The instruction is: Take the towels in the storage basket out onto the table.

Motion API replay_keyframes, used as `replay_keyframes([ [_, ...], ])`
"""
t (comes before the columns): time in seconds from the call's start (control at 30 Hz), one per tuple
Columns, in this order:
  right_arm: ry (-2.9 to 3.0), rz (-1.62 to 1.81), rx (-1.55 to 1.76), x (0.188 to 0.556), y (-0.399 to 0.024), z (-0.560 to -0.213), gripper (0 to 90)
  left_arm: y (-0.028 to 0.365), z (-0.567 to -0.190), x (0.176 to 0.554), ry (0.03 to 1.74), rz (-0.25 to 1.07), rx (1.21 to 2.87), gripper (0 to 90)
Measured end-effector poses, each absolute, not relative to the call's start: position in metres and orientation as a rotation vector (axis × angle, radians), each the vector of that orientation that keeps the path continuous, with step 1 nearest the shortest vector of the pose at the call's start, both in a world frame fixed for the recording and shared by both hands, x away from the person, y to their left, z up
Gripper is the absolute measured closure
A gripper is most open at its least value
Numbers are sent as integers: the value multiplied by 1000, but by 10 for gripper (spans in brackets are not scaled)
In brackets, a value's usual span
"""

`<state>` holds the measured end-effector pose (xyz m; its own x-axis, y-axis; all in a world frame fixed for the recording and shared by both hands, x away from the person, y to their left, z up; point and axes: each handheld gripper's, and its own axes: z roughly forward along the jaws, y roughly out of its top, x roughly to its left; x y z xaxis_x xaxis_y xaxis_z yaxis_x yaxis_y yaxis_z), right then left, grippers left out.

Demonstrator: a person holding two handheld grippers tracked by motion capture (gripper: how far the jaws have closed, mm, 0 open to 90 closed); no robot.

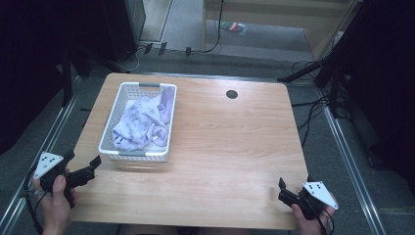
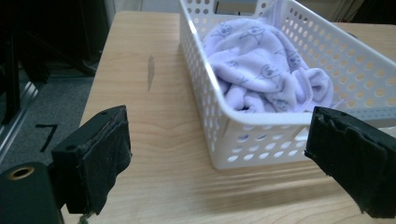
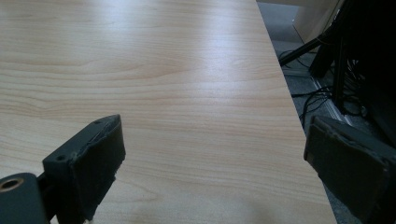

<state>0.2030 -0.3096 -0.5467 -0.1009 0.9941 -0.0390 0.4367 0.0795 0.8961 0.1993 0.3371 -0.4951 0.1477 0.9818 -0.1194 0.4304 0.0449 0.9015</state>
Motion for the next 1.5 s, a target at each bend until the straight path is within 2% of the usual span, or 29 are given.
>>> replay_keyframes([
  [0.27, 1637, 979, 1446, 203, -310, -547, 53, 318, -467, 217, 1349, 753, 1580, 73],
  [0.5, 1637, 982, 1444, 203, -310, -547, 53, 309, -454, 239, 1364, 735, 1615, 70],
  [1.1, 1635, 984, 1446, 203, -310, -547, 53, 285, -440, 293, 1403, 683, 1772, 70],
  [1.5, 1634, 981, 1444, 203, -310, -547, 53, 277, -440, 325, 1442, 602, 1859, 70],
])
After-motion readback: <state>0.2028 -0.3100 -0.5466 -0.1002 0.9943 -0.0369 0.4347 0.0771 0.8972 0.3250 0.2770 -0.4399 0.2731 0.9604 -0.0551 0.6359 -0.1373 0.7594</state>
